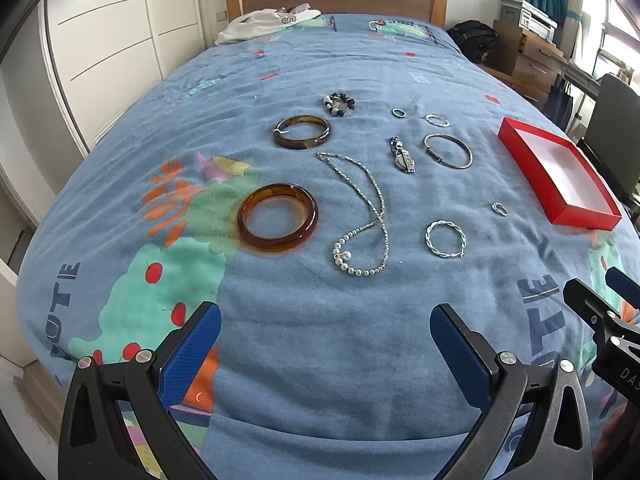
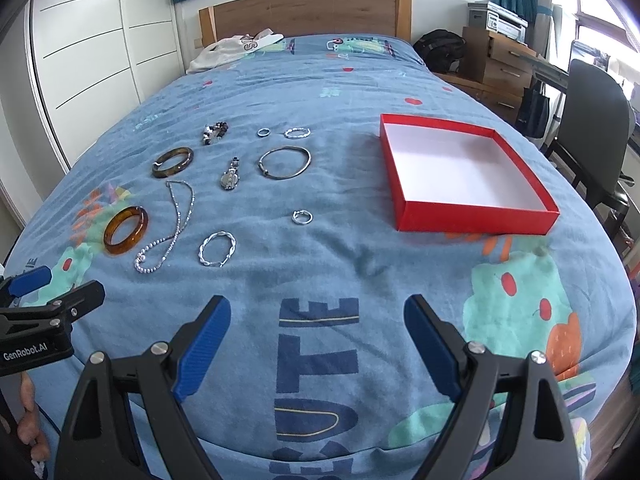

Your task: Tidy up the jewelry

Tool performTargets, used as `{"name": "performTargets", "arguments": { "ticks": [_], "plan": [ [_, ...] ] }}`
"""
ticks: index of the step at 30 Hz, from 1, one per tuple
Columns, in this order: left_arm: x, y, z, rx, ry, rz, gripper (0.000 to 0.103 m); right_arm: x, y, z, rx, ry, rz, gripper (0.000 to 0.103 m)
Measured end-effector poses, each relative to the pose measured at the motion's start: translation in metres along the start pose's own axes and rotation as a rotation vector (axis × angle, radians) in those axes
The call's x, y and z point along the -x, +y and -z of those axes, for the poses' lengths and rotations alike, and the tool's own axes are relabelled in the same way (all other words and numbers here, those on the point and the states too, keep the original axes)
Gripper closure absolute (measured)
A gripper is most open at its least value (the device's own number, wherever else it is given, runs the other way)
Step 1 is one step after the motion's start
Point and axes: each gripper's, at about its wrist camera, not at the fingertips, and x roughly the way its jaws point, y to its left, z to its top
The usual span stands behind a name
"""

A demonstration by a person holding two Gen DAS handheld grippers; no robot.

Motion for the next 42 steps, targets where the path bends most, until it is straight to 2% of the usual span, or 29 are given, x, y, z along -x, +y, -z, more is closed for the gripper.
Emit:
{"name": "performTargets", "arguments": {
  "ticks": [24, 30, 42],
  "plan": [
    [-0.004, 0.0, -0.001, -0.012, 0.013, 0.037, 0.001, -0.008, -0.002, 0.002, -0.014, 0.016, -0.007, 0.014],
    [-0.008, 0.001, 0.0, -0.016, 0.037, 0.058, 0.001, -0.01, -0.002, 0.002, -0.017, 0.023, -0.009, 0.014],
    [-0.012, 0.014, 0.001, 0.024, 0.046, 0.009, 0.001, -0.009, 0.007, 0.001, 0.021, 0.031, -0.021, 0.014]
  ]
}}
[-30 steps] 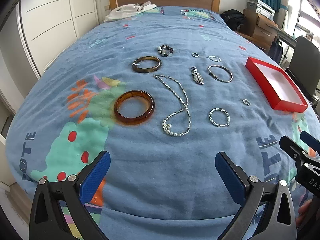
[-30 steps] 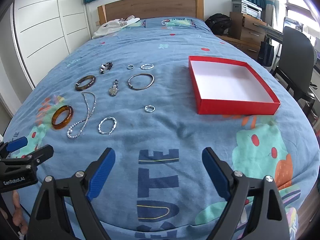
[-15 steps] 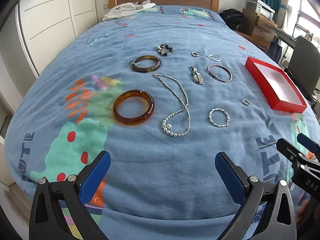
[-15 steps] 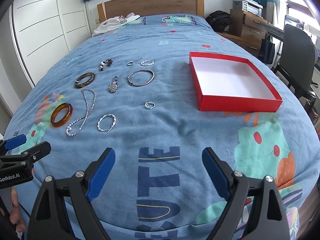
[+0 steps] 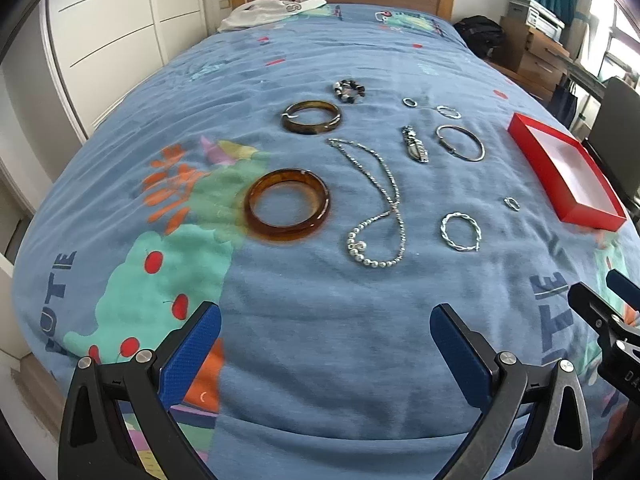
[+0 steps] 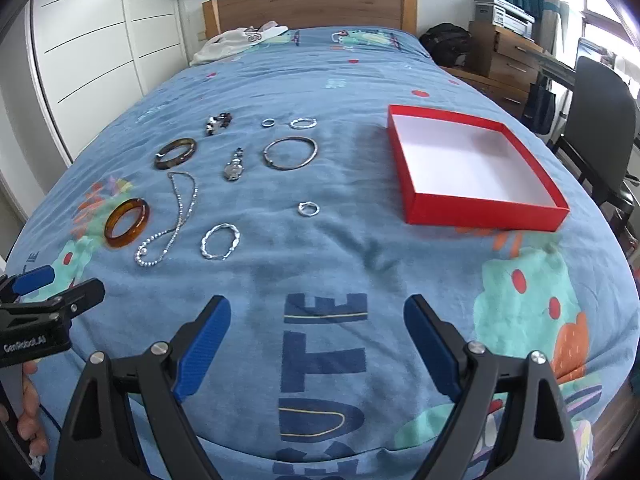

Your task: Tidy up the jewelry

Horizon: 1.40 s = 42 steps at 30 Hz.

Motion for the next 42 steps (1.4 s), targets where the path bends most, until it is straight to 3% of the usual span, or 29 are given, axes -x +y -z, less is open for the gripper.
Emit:
{"name": "performTargets", "arguments": {
  "ticks": [27, 42],
  "plan": [
    [-0.008, 0.019, -0.005, 0.042, 0.002, 0.049, 0.004, -0.008, 0.016, -0.001, 0.04, 0.022, -0.046, 0.016],
    [-0.03, 0.04, -0.037, 0.058, 0.0, 0.051, 0.004, -0.029, 0.041, -0.025, 0.103, 0.031, -0.122, 0.018]
  ]
}}
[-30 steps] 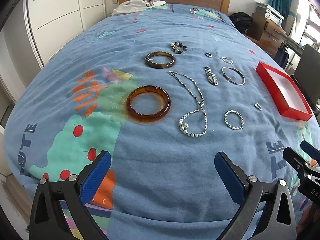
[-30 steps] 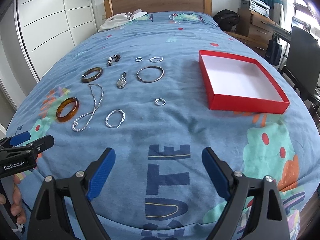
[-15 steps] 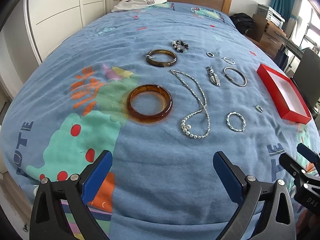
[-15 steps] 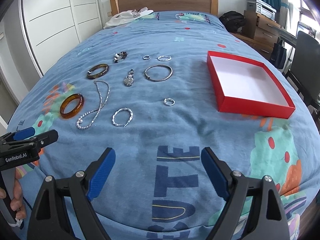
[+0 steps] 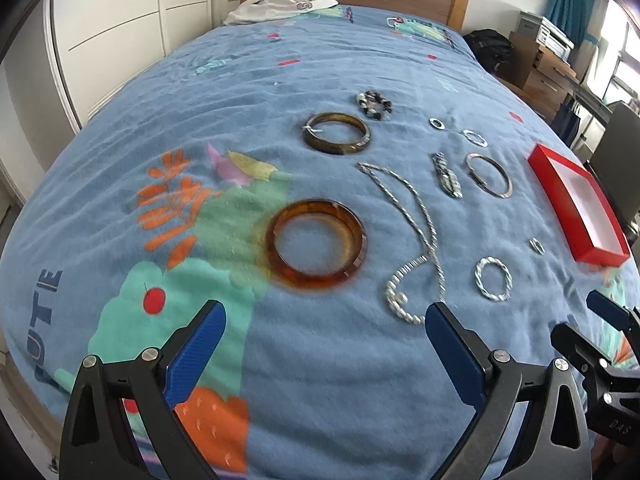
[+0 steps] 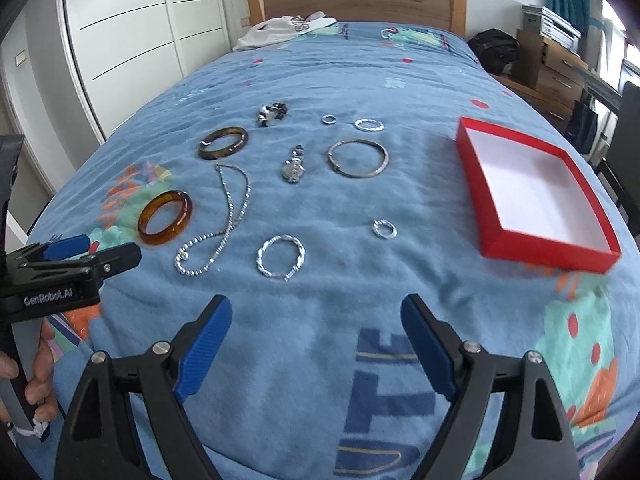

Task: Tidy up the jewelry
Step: 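Grasp the amber bangle with the left tool while the right tool grasps the twisted silver hoop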

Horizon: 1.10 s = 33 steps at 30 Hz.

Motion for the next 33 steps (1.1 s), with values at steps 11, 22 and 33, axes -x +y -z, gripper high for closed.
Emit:
{"name": "performTargets", "arguments": {
  "ticks": [11, 22, 33],
  "plan": [
    [-0.044, 0.009, -0.033, 0.005, 0.044, 0.046, 0.006, -0.04, 0.002, -0.022, 0.013, 0.042, -0.091, 0.042],
    [-0.08, 0.016, -0.03, -0.009, 0.1, 0.016, 0.006, -0.079, 0.012, -0.028, 0.05, 0.107, -0.123, 0.042],
    [-0.082, 0.014, -0.029, -0.035, 0.073, 0.022, 0.026, -0.091, 0.012, -0.028, 0.073, 0.122, -0.104, 0.064]
  ]
}}
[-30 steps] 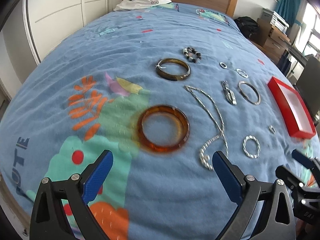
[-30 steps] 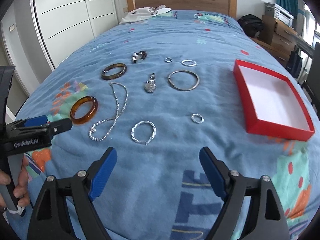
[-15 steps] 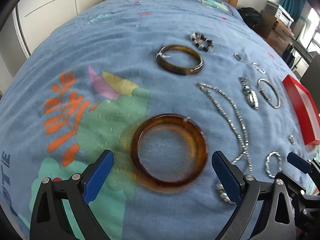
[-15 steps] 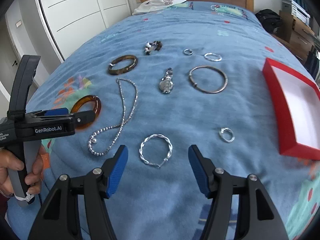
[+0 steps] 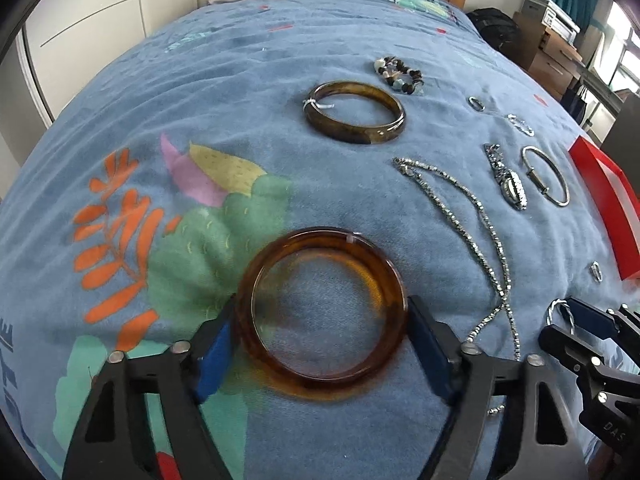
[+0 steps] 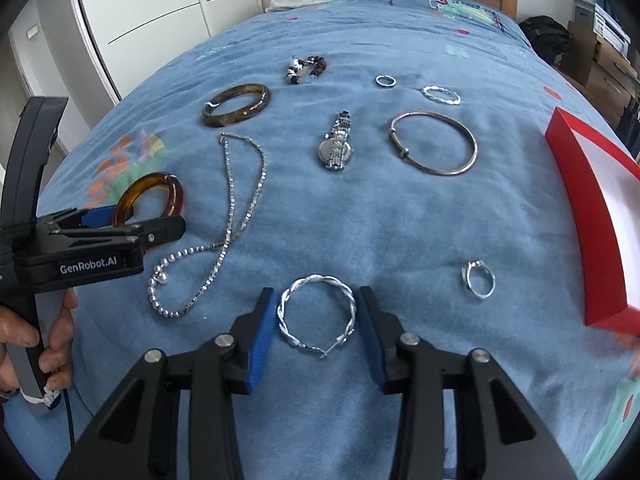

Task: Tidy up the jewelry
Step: 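Grasp the amber bangle with the left tool while the right tool grasps the twisted silver hoop, then carry both items to the red box and release them inside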

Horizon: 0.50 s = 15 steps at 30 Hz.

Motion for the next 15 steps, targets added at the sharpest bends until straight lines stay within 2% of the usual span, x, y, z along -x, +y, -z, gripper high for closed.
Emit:
{"name": "performTargets", "arguments": {
  "ticks": [5, 9, 15],
  "plan": [
    [0.009, 0.005, 0.001, 0.018, -0.011, 0.029, 0.026, 0.008, -0.001, -0.002, -0.01, -0.014, -0.012, 0.064],
    [0.019, 0.004, 0.0, 0.013, -0.022, 0.024, 0.026, 0.017, -0.001, -0.003, -0.02, -0.029, -0.019, 0.064],
    [0.047, -0.009, -0.008, -0.01, -0.048, 0.026, 0.026, 0.049, -0.015, -0.005, -0.052, -0.081, -0.023, 0.064]
  ]
}}
